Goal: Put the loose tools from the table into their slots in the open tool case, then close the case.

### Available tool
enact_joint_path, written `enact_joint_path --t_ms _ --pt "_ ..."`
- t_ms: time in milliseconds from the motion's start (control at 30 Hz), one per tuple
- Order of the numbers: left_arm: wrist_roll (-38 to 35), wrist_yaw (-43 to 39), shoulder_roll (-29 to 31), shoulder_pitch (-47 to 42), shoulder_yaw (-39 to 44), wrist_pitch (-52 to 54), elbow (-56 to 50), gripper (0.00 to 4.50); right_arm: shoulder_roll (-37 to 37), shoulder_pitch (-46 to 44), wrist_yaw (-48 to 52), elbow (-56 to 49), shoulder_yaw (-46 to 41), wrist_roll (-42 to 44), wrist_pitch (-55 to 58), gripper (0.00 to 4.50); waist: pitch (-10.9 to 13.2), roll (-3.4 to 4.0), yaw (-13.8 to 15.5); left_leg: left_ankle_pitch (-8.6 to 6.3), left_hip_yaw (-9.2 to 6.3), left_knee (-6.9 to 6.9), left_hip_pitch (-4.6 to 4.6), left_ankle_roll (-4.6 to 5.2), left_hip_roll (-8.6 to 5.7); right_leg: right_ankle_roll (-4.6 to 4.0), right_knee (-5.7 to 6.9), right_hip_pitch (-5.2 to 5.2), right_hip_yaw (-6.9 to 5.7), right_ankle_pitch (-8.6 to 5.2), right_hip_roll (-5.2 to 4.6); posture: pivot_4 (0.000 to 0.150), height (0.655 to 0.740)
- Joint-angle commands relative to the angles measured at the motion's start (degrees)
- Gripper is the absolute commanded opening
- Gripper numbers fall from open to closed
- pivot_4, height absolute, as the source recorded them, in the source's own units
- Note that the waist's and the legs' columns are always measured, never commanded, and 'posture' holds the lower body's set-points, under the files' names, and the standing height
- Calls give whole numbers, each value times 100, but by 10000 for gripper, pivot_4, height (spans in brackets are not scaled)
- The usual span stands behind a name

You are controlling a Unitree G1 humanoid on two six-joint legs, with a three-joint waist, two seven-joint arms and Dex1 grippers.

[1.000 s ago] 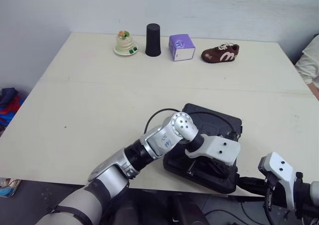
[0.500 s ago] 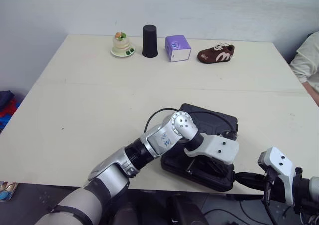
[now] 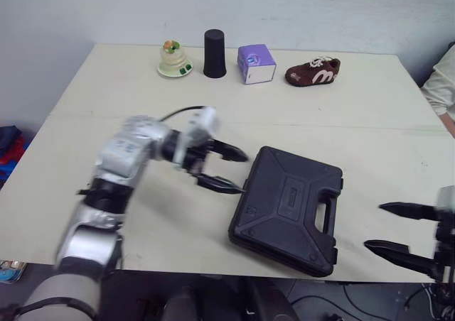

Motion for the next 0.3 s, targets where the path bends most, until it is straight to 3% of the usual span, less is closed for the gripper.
enact_joint_path --t_ms 33,167,300 --pt "-459 54 652 473 780 448 -407 44818 -120 -42 179 173 -622 97 -2 45000 2 -4 10 -2 -1 -2 0 0 -1 0 -2 1 -1 -3 -3 1500 7339" --pt "-809 165 1529 1392 1826 754 -590 44818 -187 -110 221 502 -775 -76 -160 45000 10 -17 3 -5 -2 -3 -4 2 0 -1 -5 -2 -3 -5 -9 1500 7339" --pt "-858 399 1872 2024 2306 661 -689 44818 -238 -156 380 897 -689 -284 -496 45000 13 -23 9 -11 -2 -2 1 10 -6 -3 -6 4 -7 -6 -19 1500 7339"
